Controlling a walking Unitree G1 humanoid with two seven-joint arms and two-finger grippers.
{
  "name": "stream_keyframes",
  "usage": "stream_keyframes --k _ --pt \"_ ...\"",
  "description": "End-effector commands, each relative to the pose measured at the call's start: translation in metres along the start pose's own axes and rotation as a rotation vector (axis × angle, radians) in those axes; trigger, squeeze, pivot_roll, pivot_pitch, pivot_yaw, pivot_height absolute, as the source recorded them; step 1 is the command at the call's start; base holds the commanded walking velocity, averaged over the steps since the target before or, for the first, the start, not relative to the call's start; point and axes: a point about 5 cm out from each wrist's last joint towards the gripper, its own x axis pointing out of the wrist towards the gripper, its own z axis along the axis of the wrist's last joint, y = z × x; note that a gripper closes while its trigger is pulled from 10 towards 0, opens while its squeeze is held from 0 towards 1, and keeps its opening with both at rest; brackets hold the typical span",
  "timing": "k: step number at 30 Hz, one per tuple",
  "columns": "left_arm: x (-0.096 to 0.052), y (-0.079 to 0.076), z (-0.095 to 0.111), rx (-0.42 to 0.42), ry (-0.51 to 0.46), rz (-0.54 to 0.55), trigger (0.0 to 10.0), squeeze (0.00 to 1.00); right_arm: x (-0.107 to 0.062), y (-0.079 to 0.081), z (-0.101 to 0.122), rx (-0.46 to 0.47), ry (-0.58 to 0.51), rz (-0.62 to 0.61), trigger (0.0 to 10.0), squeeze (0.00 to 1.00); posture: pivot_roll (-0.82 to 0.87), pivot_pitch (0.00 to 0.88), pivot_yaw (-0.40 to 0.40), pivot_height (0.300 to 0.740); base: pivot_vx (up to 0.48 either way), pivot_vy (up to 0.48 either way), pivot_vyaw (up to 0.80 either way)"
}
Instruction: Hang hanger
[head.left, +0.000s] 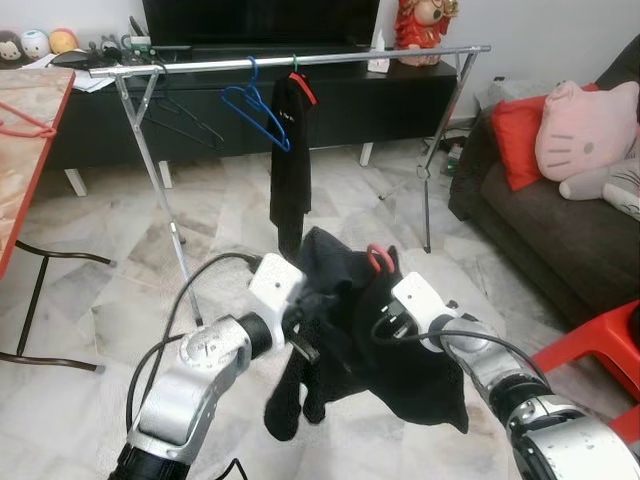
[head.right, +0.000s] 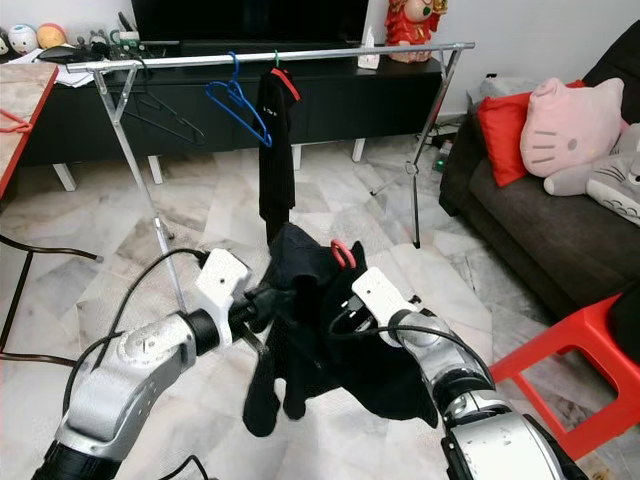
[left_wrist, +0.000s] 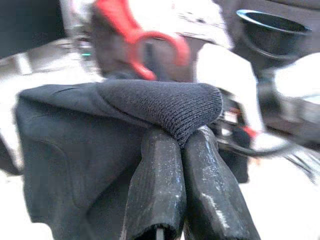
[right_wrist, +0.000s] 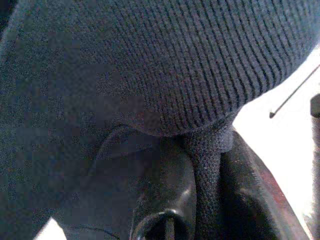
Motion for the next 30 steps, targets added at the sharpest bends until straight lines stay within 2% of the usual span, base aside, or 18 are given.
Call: stream_keyframes --k 1,4,6,7,8,9,10,14,15,16,26,29,30 --pt "0.001 -0.011 0.007 0.009 -0.030 -0.079 0.0 0.00 -0.001 -0.014 0.011 0.007 -0.028 -0.061 0.0 0.00 0.06 0.000 -0.090 0.716 0.000 0.000 0.00" --pt "0.000 -0.021 0.001 0.016 0.011 -0.149 0.0 0.00 0.000 -0.016 0.020 0.103 -0.087 -0.066 0.0 0.00 0.06 0.000 -0.089 0.716 0.000 0.000 0.00" --pt "0.000 -0.022 -0.001 0.022 0.025 -0.159 0.0 0.00 0.001 -0.015 0.023 0.132 -0.105 -0.061 0.0 0.00 0.06 0.000 -0.089 0.716 0.000 0.000 0.00" --pt "0.002 -0.025 -0.009 0.065 0.072 -0.175 0.9 0.00 0.002 -0.013 0.032 0.197 -0.156 -0.033 0.0 0.00 0.06 0.000 -0.090 0.716 0.000 0.000 0.00" --pt "0.003 -0.025 -0.011 0.083 0.090 -0.177 0.9 0.00 0.002 -0.012 0.035 0.215 -0.173 -0.022 0.0 0.00 0.06 0.000 -0.090 0.716 0.000 0.000 0.00" --pt "0.004 -0.025 -0.014 0.106 0.103 -0.162 7.8 0.00 0.003 -0.011 0.037 0.225 -0.182 -0.009 0.0 0.00 0.06 0.000 -0.089 0.716 0.000 0.000 0.00" --pt "0.006 -0.023 -0.016 0.104 0.116 -0.140 10.0 0.00 0.003 -0.009 0.038 0.234 -0.191 0.011 0.0 0.00 0.07 0.000 -0.090 0.716 0.000 0.000 0.00" --pt "0.010 -0.020 -0.020 0.108 0.125 -0.101 10.0 0.00 0.004 -0.006 0.041 0.233 -0.206 0.047 0.0 0.00 0.07 0.000 -0.091 0.716 0.000 0.000 0.00" --pt "0.010 -0.020 -0.021 0.111 0.130 -0.101 10.0 0.59 0.004 -0.006 0.041 0.230 -0.207 0.055 0.0 0.00 0.07 0.000 -0.090 0.716 0.000 0.000 0.00" --pt "0.010 -0.020 -0.022 0.106 0.134 -0.100 10.0 1.00 0.003 -0.006 0.040 0.223 -0.208 0.059 0.0 0.00 0.07 0.000 -0.090 0.716 0.000 0.000 0.00" --pt "0.001 -0.017 -0.026 0.125 0.156 -0.114 10.0 1.00 0.001 -0.008 0.039 0.212 -0.216 0.089 0.0 0.00 0.07 0.000 -0.091 0.716 0.000 0.000 0.00" --pt "-0.001 -0.012 -0.023 0.126 0.138 -0.082 10.0 1.00 0.001 -0.007 0.040 0.193 -0.227 0.130 0.0 0.00 0.07 0.000 -0.090 0.716 0.000 0.000 0.00" --pt "-0.003 -0.003 -0.018 0.113 0.102 -0.027 10.0 1.00 0.000 -0.007 0.038 0.171 -0.223 0.154 0.0 0.00 0.07 0.000 -0.090 0.716 0.000 0.000 0.00"
